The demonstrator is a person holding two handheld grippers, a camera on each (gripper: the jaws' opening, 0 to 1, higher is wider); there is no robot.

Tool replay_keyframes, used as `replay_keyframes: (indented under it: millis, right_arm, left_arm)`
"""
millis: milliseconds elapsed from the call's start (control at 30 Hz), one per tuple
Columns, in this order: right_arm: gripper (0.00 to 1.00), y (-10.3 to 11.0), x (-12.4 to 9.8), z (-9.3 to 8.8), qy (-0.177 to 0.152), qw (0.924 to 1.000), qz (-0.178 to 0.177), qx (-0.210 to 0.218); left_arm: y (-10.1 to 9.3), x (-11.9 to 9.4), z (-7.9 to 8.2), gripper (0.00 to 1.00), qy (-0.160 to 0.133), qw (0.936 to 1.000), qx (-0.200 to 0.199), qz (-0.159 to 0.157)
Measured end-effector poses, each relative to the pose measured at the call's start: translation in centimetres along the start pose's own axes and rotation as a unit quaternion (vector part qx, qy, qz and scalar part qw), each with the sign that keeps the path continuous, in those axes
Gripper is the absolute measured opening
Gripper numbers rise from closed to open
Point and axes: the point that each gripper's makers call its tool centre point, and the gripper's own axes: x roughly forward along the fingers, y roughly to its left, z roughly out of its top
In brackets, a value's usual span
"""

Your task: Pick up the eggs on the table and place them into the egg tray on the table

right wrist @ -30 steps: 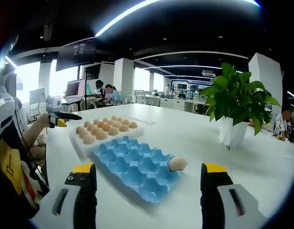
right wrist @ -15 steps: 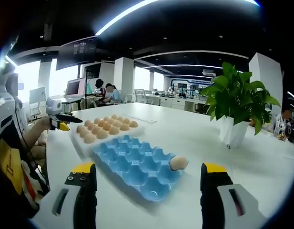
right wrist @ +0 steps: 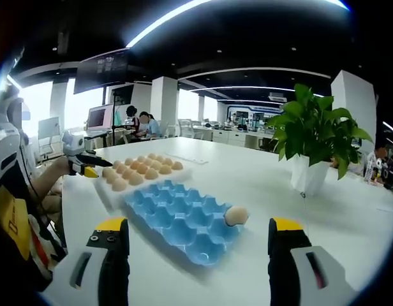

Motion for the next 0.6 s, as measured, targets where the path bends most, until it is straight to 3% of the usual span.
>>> replay_keyframes:
  millis: [600]
  right_arm:
    - [0.94,-0.1,-0.1,-0.2,0.001,1.0000,-0.001,0.001]
  left_arm:
    - [-0.4,1.3,-0.4,0.43,0.012,0.9998,0.017,-0.007]
